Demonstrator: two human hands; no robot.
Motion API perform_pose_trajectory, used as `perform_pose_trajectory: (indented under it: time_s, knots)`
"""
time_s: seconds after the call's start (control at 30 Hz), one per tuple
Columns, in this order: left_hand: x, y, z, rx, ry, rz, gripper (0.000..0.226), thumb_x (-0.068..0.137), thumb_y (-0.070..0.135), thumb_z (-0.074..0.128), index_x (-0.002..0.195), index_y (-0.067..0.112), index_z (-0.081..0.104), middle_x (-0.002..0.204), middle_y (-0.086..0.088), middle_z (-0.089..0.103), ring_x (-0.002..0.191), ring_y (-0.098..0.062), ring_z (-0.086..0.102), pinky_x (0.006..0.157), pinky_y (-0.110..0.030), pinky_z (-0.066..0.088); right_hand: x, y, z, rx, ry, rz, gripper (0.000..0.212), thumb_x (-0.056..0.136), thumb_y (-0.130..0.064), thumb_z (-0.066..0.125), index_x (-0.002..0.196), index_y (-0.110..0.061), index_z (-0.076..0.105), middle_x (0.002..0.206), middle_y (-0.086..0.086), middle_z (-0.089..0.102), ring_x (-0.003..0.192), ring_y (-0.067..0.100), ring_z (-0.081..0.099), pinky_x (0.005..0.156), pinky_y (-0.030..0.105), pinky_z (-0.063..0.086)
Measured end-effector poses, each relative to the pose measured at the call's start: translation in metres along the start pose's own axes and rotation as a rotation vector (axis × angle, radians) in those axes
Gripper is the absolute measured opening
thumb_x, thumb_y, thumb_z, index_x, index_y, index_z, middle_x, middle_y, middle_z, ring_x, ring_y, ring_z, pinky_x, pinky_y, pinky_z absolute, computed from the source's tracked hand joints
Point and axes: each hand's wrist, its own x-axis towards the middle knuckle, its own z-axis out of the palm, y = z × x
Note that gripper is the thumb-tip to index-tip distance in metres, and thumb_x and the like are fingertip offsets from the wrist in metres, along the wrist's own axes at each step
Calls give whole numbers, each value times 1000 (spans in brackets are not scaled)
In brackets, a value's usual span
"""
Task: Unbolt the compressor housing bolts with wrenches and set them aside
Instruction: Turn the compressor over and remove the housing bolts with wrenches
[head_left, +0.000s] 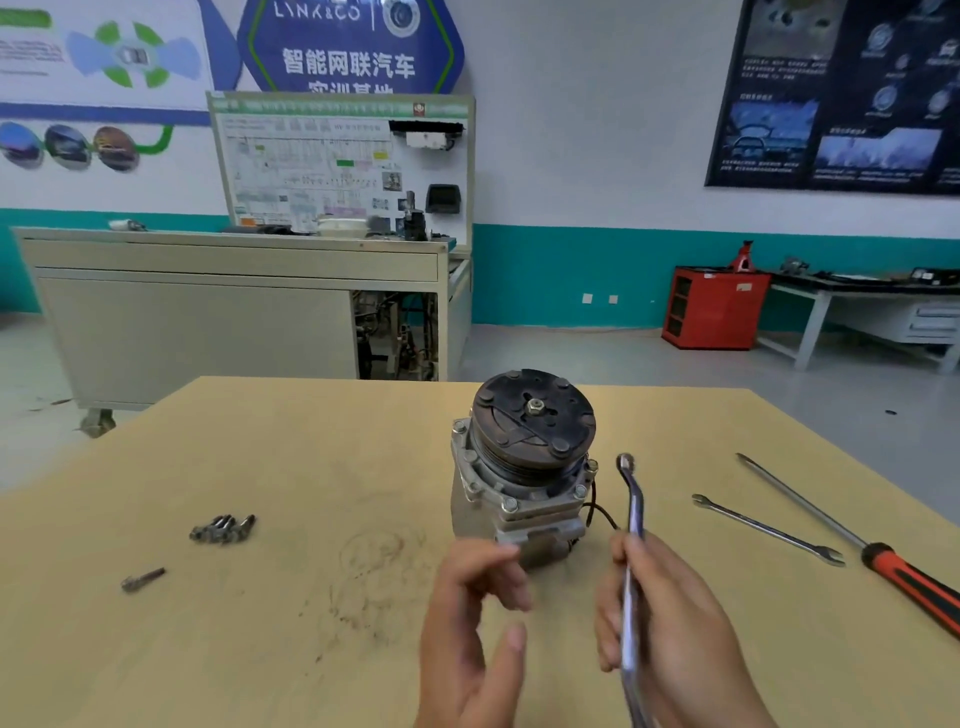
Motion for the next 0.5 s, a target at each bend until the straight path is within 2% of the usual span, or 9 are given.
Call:
perform_pose_trajectory:
  time_s: [0.03, 0.1, 0.2, 0.27, 0.37, 0.43, 0.5]
  knots:
    - [-2, -6, -15, 38, 117, 13, 36, 81, 19, 53, 112, 38, 57, 90, 12, 55, 73, -8, 53, 66, -20, 43, -5, 6, 13, -41, -22, -24, 21, 87, -22, 50, 72, -11, 57, 42, 8, 40, 30, 19, 38, 34, 21, 37]
    - [15, -18, -28, 220, 174, -19, 37, 77, 20, 51, 104, 44, 55, 92, 15, 53, 84, -8, 53, 73, -21, 42, -9, 17, 33, -162, -52, -65, 20, 87, -24, 54, 71, -21, 64, 48, 5, 43, 38, 17, 43, 44, 24, 40]
    - [35, -31, -35, 469, 58, -69, 29, 75, 29, 56, 102, 39, 55, 104, 9, 48, 104, -8, 48, 88, -21, 39, -14, 29, 50, -240, -28, -106, 21, 92, -31, 55, 75, -29, 67, 52, 2, 48, 52, 20, 47, 60, 36, 40]
    - [35, -44, -34, 508, -30, -102, 28, 72, 38, 60, 100, 42, 56, 116, 11, 41, 116, -8, 40, 97, -12, 29, -16, 31, 59, -208, -17, -110, 18, 93, -28, 55, 83, -32, 69, 53, -3, 54, 58, 22, 51, 67, 40, 41]
    - [34, -56, -29, 485, -97, -135, 33, 65, 50, 67, 97, 43, 60, 131, 12, 30, 130, -6, 26, 104, -6, 18, -17, 36, 64, -242, -41, -112, 25, 94, -19, 52, 85, -35, 69, 55, -5, 57, 63, 24, 54, 68, 36, 41]
    - [35, -61, -25, 461, -59, -110, 39, 64, 49, 69, 100, 39, 58, 133, 7, 30, 132, -10, 25, 108, -9, 16, -17, 35, 66, -225, -50, -105, 17, 92, -28, 55, 83, -33, 69, 53, -3, 56, 62, 26, 54, 66, 36, 40]
    - [34, -64, -21, 435, 3, -92, 38, 65, 44, 70, 100, 37, 59, 133, 2, 32, 132, -19, 28, 109, -9, 15, -19, 34, 69, -176, -53, -63, 14, 78, -34, 56, 82, -30, 69, 48, 4, 52, 51, 25, 51, 57, 32, 38]
